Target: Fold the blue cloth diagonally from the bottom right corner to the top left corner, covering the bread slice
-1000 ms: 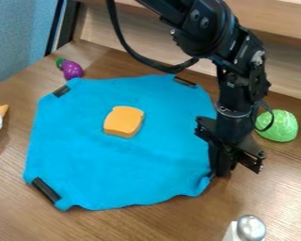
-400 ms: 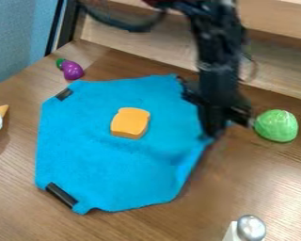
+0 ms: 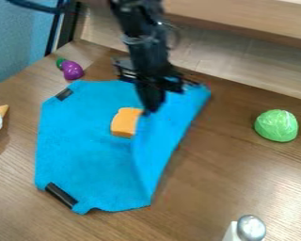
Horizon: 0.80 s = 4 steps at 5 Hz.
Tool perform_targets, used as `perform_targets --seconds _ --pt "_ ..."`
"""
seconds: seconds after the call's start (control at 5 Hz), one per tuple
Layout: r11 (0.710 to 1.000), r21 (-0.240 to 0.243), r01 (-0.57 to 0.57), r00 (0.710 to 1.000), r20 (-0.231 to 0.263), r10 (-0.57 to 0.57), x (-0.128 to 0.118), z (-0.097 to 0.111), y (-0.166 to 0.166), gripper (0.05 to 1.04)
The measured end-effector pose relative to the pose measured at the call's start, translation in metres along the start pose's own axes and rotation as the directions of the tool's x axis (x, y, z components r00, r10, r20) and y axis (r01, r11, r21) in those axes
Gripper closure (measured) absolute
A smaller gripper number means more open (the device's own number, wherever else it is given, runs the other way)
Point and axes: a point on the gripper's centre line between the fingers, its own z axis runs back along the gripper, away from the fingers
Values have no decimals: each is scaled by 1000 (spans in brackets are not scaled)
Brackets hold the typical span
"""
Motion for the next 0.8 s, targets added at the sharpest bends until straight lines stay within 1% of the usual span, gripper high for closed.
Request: perform_targets --seconds 0.4,0.6,0.8 --pt "993 5 -119 993 -6 119 -11 10 58 1025" --pt "991 6 -135 991 -17 135 -5 12 75 1025" --pt "990 -11 -143 989 -48 142 1 1 94 1025"
